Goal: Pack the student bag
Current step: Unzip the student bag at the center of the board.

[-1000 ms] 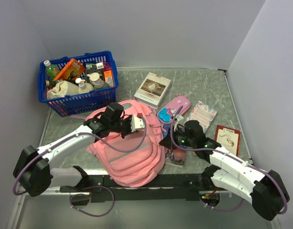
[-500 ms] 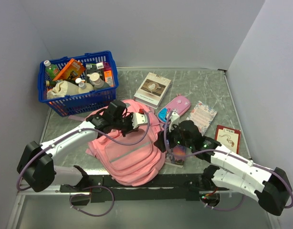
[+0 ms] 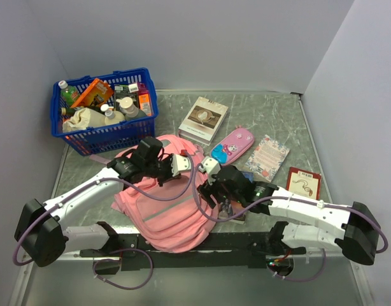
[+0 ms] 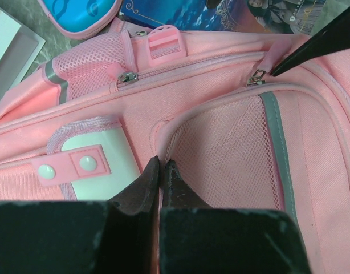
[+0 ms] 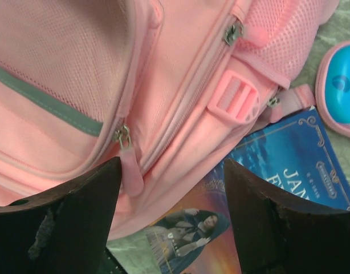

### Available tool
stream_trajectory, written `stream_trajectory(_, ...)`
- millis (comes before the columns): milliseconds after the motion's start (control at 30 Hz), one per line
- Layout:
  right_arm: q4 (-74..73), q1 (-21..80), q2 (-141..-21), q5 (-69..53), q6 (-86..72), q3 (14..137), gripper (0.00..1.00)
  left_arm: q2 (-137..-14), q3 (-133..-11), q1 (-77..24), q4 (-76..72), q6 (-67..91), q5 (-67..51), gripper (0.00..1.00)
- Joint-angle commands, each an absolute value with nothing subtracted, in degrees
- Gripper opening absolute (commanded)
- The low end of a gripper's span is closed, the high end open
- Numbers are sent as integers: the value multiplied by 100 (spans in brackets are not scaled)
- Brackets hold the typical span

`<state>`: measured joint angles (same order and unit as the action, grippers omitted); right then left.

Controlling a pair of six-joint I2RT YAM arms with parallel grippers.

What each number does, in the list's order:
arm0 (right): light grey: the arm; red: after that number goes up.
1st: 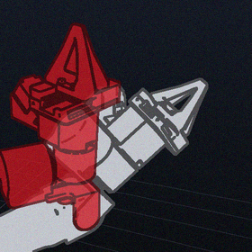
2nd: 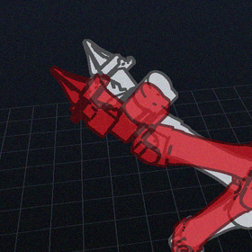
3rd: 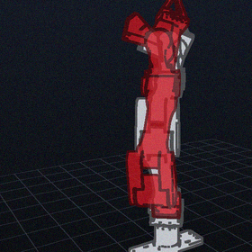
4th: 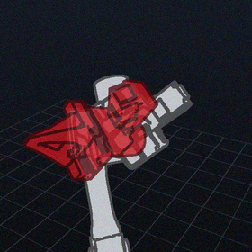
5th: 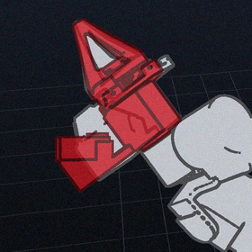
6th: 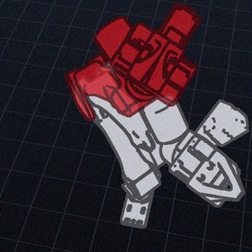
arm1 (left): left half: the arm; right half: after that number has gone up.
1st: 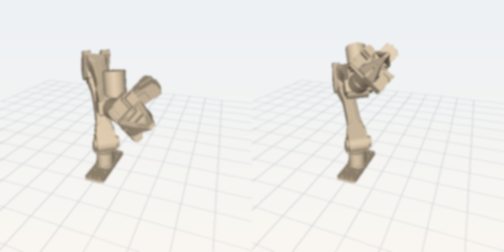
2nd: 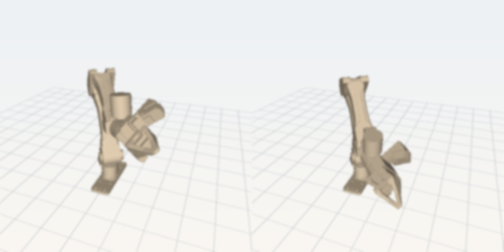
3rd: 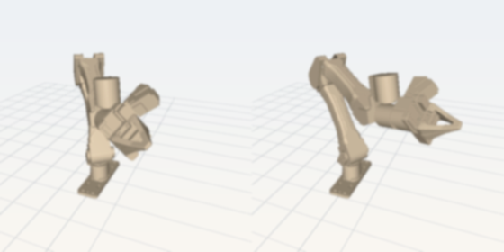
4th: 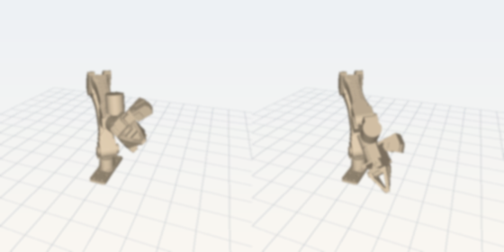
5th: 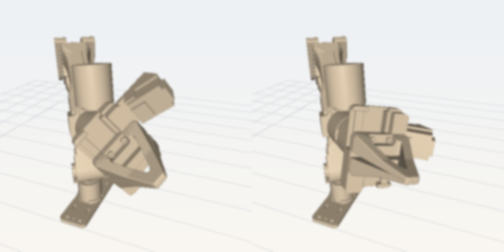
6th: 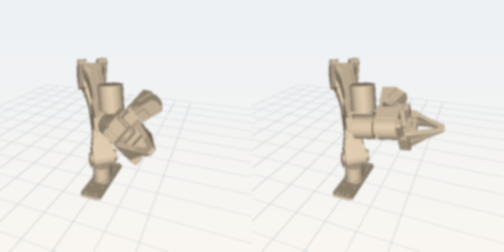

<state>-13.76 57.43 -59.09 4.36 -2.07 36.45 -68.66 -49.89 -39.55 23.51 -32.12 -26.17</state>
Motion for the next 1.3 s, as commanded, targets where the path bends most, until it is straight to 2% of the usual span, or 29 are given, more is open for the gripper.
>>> stream_trajectory(0,-1249,6029,-6064,668,97,3964,77,-6627,-5019,-3955,2171,-3226,-2900,1)
stream_trajectory(100,-1081,6196,-6064,624,79,3867,72,-6627,-5010,-3955,2075,-3182,-2857,1)
stream_trajectory(200,-1072,6284,-6126,624,26,3823,61,-6627,-5001,-3955,2030,-3111,-2839,1)
stream_trajectory(233,-1072,6302,-6143,659,9,3815,51,-6627,-4992,-3955,2022,-3111,-2848,1)
stream_trajectory(300,-1064,6346,-6196,703,9,3779,42,-6618,-4992,-3946,2021,-3103,-2848,1)
stream_trajectory(333,-1046,6354,-6205,781,9,3762,28,-6618,-4992,-3955,2013,-3103,-2839,1)
stream_trajectory(367,-1011,6354,-6231,791,-139,3744,21,-6627,-5001,-3955,2004,-3076,-2848,1)
stream_trajectory(400,-1011,6363,-6258,808,-149,3744,10,-6627,-5010,-3955,1987,-3059,-2856,1)
stream_trajectory(500,-1133,6372,-6293,914,-193,3823,2,-6653,-5036,-3955,1890,-2945,-2786,1)
stream_trajectory(767,-1520,6390,-5608,1169,-360,3648,0,-7347,-5721,-3771,1925,-2049,-2171,1)
stream_trajectory(900,-1889,6460,-5546,1134,-579,3639,0,-7979,-6475,-3464,2240,-1373,-2189,1)
stream_trajectory(1267,-2417,7153,-5493,1415,-1300,3832,0,-8674,-7198,-3322,2312,-221,-1986,1)
